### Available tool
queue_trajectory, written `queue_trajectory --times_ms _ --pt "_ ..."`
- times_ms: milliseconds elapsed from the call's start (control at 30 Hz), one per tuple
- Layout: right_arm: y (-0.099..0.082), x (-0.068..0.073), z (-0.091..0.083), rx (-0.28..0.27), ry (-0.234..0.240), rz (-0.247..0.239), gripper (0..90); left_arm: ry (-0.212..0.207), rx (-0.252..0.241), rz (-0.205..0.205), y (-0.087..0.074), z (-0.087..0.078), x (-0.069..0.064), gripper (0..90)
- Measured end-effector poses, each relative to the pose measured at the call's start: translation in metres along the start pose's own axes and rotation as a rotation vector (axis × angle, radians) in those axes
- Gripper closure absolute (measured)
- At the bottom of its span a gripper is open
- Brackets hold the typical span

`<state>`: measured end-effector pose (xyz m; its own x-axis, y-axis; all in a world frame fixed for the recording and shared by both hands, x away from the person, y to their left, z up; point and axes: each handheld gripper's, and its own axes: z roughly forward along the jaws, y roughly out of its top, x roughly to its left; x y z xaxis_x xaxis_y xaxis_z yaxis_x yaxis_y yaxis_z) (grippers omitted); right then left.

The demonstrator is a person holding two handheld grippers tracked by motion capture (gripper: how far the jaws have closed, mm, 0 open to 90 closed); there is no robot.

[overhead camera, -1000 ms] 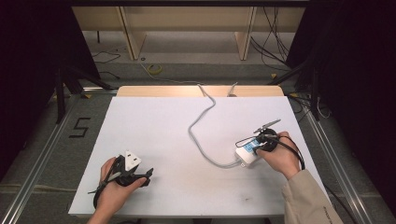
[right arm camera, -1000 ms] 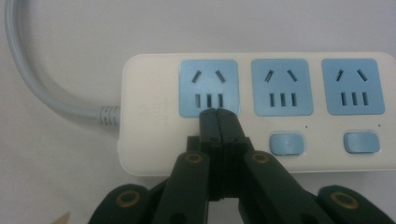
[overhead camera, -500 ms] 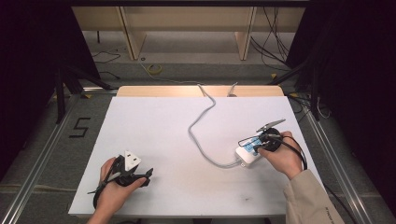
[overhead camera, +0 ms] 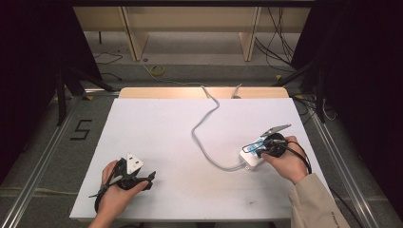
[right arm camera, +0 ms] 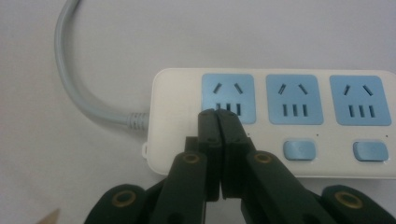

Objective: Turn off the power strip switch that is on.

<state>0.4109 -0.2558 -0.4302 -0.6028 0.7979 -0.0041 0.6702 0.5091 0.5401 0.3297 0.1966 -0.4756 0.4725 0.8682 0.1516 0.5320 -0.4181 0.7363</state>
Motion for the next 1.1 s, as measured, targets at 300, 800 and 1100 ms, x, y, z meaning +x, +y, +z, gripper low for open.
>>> queue_trajectory --times_ms 300,800,1100 --pt "-0.004 0.004 -0.006 -0.06 0.015 -0.023 85.5 0.0 -0.004 -0.002 -0.001 -0.001 0.0 19.5" --pt "-0.018 0.013 -0.011 -0.153 0.052 -0.075 77.9 -0.008 -0.001 0.005 -0.001 -0.002 -0.003 19.5" --pt "-0.029 0.016 -0.013 -0.208 0.079 -0.089 69.9 -0.023 -0.003 0.009 -0.001 -0.004 -0.006 19.5"
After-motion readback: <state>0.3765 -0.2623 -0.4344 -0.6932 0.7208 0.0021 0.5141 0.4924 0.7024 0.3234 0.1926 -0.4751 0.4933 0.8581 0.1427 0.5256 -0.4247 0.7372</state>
